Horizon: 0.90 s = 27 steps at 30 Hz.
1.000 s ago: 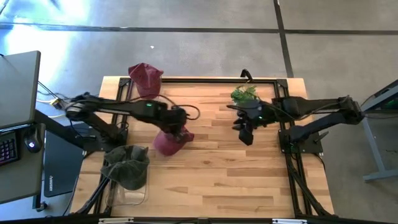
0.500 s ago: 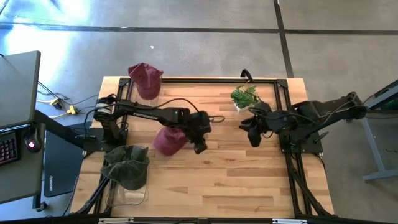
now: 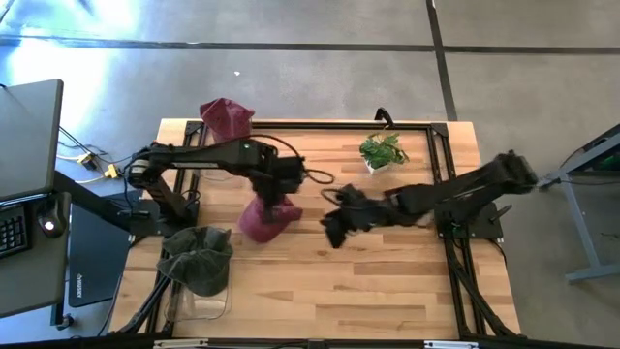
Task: Pick & Place hat
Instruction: Put the red cap into the top transparent bin
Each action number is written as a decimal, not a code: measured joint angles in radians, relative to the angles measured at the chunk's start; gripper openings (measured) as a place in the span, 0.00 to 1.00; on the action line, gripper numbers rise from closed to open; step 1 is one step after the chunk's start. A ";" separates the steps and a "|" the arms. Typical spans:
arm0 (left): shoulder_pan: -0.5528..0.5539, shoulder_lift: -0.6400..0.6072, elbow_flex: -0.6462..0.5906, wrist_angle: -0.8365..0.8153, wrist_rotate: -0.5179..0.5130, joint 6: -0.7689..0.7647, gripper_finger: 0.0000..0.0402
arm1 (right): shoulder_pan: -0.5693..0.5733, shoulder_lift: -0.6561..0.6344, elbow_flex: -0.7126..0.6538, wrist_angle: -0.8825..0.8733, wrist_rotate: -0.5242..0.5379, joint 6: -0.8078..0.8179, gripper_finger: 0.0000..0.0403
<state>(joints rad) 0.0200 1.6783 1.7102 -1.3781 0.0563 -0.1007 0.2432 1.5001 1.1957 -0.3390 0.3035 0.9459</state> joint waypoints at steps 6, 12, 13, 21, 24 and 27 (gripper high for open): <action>0.000 -0.138 -0.014 -0.115 -0.075 -0.003 0.00 | -0.137 0.210 0.000 0.193 -0.135 0.138 0.31; 0.000 -0.233 -0.015 -0.106 -0.075 -0.033 0.00 | -0.267 0.365 0.000 0.293 -0.271 0.264 0.40; 0.000 -0.241 -0.009 -0.090 -0.076 -0.034 0.00 | -0.284 0.387 0.000 0.297 -0.293 0.275 0.42; 0.000 -0.294 -0.011 -0.070 -0.131 -0.056 0.00 | -0.328 0.551 0.114 0.298 -0.410 0.271 0.43; 0.000 -0.298 -0.012 -0.061 -0.147 -0.061 0.00 | -0.326 0.600 0.190 0.276 -0.435 0.244 0.43; 0.000 -0.298 -0.012 -0.064 -0.153 -0.063 0.00 | -0.326 0.644 0.234 0.244 -0.449 0.202 0.38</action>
<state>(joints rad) 0.0196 1.3805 1.6978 -1.4418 -0.0970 -0.1634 -0.0832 2.1440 1.4297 -0.0951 -0.1458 1.1475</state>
